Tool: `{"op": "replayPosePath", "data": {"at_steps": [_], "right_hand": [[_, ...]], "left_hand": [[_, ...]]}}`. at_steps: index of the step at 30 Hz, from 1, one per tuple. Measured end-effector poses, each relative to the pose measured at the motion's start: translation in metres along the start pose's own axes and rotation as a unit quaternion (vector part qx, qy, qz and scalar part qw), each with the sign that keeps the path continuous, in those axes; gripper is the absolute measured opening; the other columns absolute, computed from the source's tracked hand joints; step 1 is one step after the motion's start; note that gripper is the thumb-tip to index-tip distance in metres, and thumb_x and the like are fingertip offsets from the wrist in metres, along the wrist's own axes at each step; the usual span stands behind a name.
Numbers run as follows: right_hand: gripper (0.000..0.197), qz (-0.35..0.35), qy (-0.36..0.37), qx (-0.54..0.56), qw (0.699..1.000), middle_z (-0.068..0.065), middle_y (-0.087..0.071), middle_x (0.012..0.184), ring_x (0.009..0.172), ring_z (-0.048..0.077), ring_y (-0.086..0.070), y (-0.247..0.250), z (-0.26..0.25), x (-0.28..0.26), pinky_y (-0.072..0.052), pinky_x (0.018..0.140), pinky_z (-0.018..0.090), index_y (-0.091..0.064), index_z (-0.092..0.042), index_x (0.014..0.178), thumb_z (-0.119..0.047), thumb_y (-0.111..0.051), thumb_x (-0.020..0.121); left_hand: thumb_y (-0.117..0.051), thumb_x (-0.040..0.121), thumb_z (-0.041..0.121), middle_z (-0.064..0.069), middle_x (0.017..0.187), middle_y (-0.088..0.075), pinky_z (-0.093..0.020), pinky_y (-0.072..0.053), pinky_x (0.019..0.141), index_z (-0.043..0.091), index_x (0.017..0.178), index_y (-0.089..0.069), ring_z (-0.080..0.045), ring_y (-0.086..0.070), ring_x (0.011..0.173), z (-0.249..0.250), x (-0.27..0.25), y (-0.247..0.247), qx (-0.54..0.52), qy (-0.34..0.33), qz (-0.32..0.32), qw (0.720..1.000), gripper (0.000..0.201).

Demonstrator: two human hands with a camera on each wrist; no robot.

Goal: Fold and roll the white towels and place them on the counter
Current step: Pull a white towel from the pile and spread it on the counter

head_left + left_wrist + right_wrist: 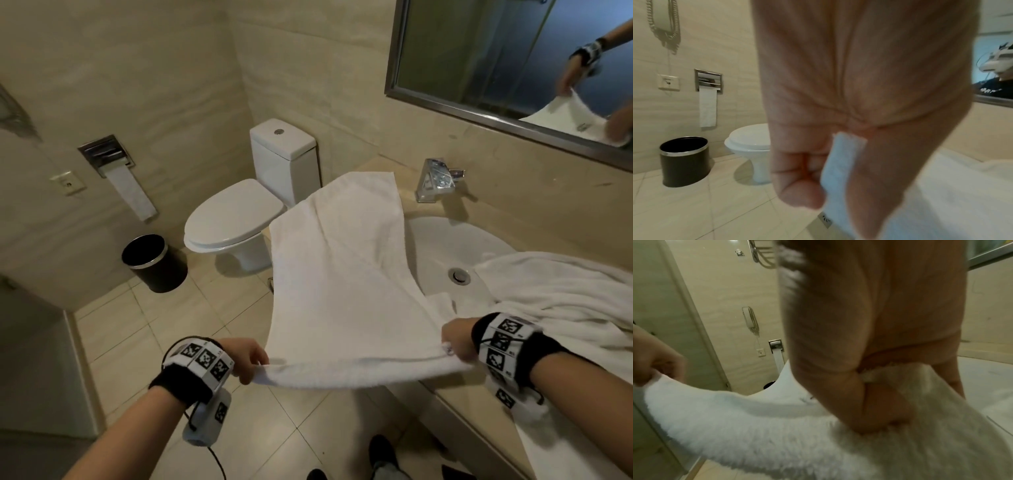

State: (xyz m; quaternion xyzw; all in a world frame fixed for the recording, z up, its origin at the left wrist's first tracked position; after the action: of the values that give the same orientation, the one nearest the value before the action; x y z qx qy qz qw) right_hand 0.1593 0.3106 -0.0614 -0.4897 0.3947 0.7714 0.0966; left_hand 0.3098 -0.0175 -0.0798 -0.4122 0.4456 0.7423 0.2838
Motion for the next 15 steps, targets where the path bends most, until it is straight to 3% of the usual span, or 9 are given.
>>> {"op": "replayPosePath", "data": {"at_steps": [1, 2, 4, 5, 7, 8, 10, 13, 15], "right_hand": [[0.023, 0.0, -0.004, 0.001, 1.0, 0.014, -0.062, 0.116, 0.112, 0.025, -0.058, -0.003, -0.001, 0.002, -0.035, 0.077, 0.024, -0.061, -0.004, 0.109, -0.008, -0.052, 0.089], [0.028, -0.001, -0.004, 0.002, 1.0, 0.014, -0.059, 0.125, 0.117, 0.026, -0.056, -0.004, -0.003, 0.003, -0.036, 0.077, 0.024, -0.059, -0.005, 0.115, -0.007, -0.052, 0.088], [0.024, 0.034, 0.012, 0.028, 0.999, 0.015, -0.055, 0.129, 0.119, 0.026, -0.054, 0.003, -0.005, 0.007, -0.038, 0.079, 0.026, -0.056, -0.01, 0.111, -0.006, -0.051, 0.088], [0.022, 0.056, 0.017, 0.054, 0.997, 0.014, -0.054, 0.129, 0.118, 0.026, -0.053, 0.01, -0.005, 0.008, -0.038, 0.08, 0.027, -0.054, -0.011, 0.109, -0.006, -0.048, 0.089], [0.016, 0.111, 0.023, 0.113, 0.987, 0.01, -0.056, 0.117, 0.103, 0.025, -0.053, 0.024, 0.0, 0.007, -0.036, 0.073, 0.026, -0.043, -0.019, 0.098, -0.005, -0.043, 0.089], [0.021, 0.148, 0.025, 0.147, 0.978, 0.005, -0.056, 0.101, 0.092, 0.023, -0.05, 0.034, 0.004, 0.004, -0.034, 0.065, 0.026, -0.036, -0.023, 0.088, -0.003, -0.043, 0.087], [0.032, 0.22, 0.03, 0.222, 0.949, -0.001, -0.043, 0.074, 0.076, 0.021, -0.041, 0.051, 0.013, 0.0, -0.026, 0.054, 0.025, -0.028, -0.025, 0.074, 0.004, -0.041, 0.079], [0.035, 0.287, 0.085, 0.295, 0.907, -0.001, -0.038, 0.065, 0.07, 0.018, -0.037, 0.073, 0.011, -0.009, -0.023, 0.056, 0.025, -0.032, -0.022, 0.065, 0.012, -0.039, 0.07], [0.039, 0.289, 0.122, 0.289, 0.904, -0.007, -0.042, 0.062, 0.071, 0.017, -0.041, 0.081, 0.003, -0.01, -0.029, 0.059, 0.019, -0.037, -0.024, 0.059, 0.014, -0.04, 0.069]], "left_hand": [[-0.053, 0.07, -0.002, 0.003, 0.087, -0.059, -0.019, -0.041, 0.064, 0.011, 0.115, -0.065, -0.011, -0.052, 0.08, -0.003, 0.003, -0.002, 0.026, 0.014, 0.016, 0.999, 0.048], [-0.051, 0.073, -0.004, 0.001, 0.087, -0.058, -0.018, -0.039, 0.062, 0.011, 0.114, -0.065, -0.013, -0.051, 0.081, -0.007, 0.005, -0.003, 0.041, 0.027, 0.038, 0.998, 0.046], [-0.047, 0.075, -0.005, -0.003, 0.083, -0.056, -0.017, -0.037, 0.054, 0.007, 0.107, -0.067, -0.016, -0.05, 0.078, -0.013, 0.008, 0.002, 0.037, 0.052, 0.091, 0.994, 0.04], [-0.047, 0.078, -0.004, -0.006, 0.083, -0.057, -0.018, -0.039, 0.057, 0.006, 0.105, -0.068, -0.017, -0.052, 0.078, -0.016, 0.007, 0.009, 0.027, 0.064, 0.128, 0.989, 0.036], [-0.05, 0.085, 0.005, -0.009, 0.091, -0.065, -0.025, -0.044, 0.071, 0.008, 0.101, -0.07, -0.021, -0.059, 0.087, -0.028, 0.003, 0.027, -0.004, 0.086, 0.221, 0.972, 0.026], [-0.051, 0.087, 0.009, -0.01, 0.093, -0.067, -0.027, -0.044, 0.073, 0.009, 0.099, -0.071, -0.023, -0.061, 0.089, -0.035, -0.001, 0.037, -0.026, 0.099, 0.268, 0.958, 0.023], [-0.05, 0.089, 0.014, -0.008, 0.085, -0.064, -0.024, -0.041, 0.068, 0.011, 0.096, -0.071, -0.023, -0.058, 0.081, -0.048, -0.01, 0.049, -0.062, 0.125, 0.325, 0.935, 0.022], [-0.05, 0.089, 0.014, -0.005, 0.075, -0.061, -0.022, -0.038, 0.063, 0.01, 0.092, -0.071, -0.02, -0.054, 0.071, -0.057, -0.013, 0.052, -0.119, 0.139, 0.343, 0.921, 0.022], [-0.048, 0.088, 0.009, -0.006, 0.07, -0.063, -0.021, -0.041, 0.054, 0.008, 0.093, -0.07, -0.02, -0.056, 0.058, -0.062, -0.01, 0.044, -0.216, 0.145, 0.342, 0.903, 0.022]]}}
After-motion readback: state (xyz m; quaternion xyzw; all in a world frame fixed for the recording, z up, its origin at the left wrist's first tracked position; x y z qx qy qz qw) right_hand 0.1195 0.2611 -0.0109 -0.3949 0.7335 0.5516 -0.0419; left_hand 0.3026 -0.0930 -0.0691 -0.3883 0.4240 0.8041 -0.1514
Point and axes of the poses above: each hand's wrist, its own x-axis towards the middle knuckle, its own y-axis out of the back of the hand, z = x × y, the point moved 10 cm from there along x, towards the middle knuckle
